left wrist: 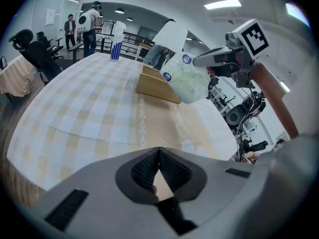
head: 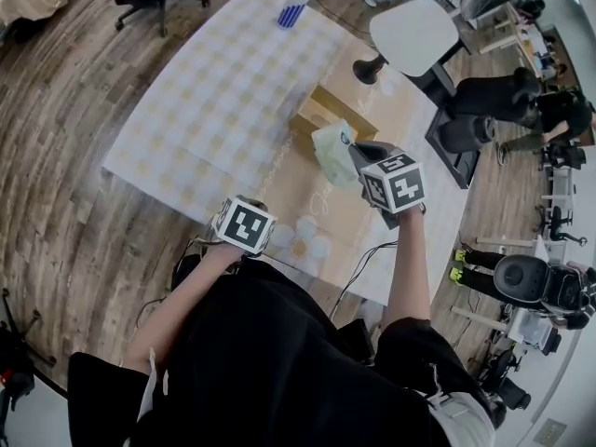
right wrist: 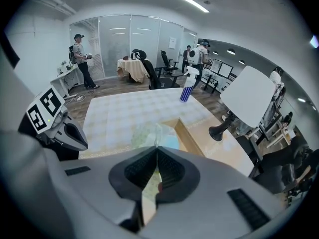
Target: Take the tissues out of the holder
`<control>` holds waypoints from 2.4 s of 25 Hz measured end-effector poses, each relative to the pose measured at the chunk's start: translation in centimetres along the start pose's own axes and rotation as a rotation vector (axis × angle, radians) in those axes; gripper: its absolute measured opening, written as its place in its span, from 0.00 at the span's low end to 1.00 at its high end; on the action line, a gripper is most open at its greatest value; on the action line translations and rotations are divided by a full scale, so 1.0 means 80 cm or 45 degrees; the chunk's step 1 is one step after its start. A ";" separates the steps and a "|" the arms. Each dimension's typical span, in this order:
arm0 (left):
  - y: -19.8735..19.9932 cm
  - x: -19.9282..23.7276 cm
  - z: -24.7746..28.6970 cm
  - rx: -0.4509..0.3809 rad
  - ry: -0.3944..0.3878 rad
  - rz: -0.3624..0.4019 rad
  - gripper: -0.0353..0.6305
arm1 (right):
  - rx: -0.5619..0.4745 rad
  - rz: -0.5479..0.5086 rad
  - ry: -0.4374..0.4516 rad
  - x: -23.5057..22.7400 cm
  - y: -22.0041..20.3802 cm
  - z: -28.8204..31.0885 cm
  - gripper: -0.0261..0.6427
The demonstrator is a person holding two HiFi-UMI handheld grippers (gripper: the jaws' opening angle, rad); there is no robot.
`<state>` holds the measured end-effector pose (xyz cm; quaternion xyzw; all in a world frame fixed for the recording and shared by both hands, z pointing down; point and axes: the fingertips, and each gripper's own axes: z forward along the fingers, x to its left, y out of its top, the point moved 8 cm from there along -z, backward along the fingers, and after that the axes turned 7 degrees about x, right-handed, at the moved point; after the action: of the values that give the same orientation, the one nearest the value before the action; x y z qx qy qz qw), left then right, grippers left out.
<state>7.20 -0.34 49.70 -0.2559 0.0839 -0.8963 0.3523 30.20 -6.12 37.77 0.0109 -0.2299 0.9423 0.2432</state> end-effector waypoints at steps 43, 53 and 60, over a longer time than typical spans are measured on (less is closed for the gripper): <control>-0.012 -0.034 -0.002 -0.002 0.004 0.130 0.05 | 0.102 0.150 0.213 0.141 -0.125 0.015 0.06; -0.007 -0.032 -0.001 0.028 0.011 0.123 0.05 | 0.144 0.204 0.287 0.156 -0.143 0.041 0.06; -0.007 -0.029 0.008 0.035 0.011 0.112 0.05 | 0.169 0.193 0.309 0.162 -0.149 0.062 0.06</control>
<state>8.64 1.68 49.49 -0.2432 0.0842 -0.8820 0.3946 23.85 6.84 49.01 -0.1043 -0.1361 0.9655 0.1962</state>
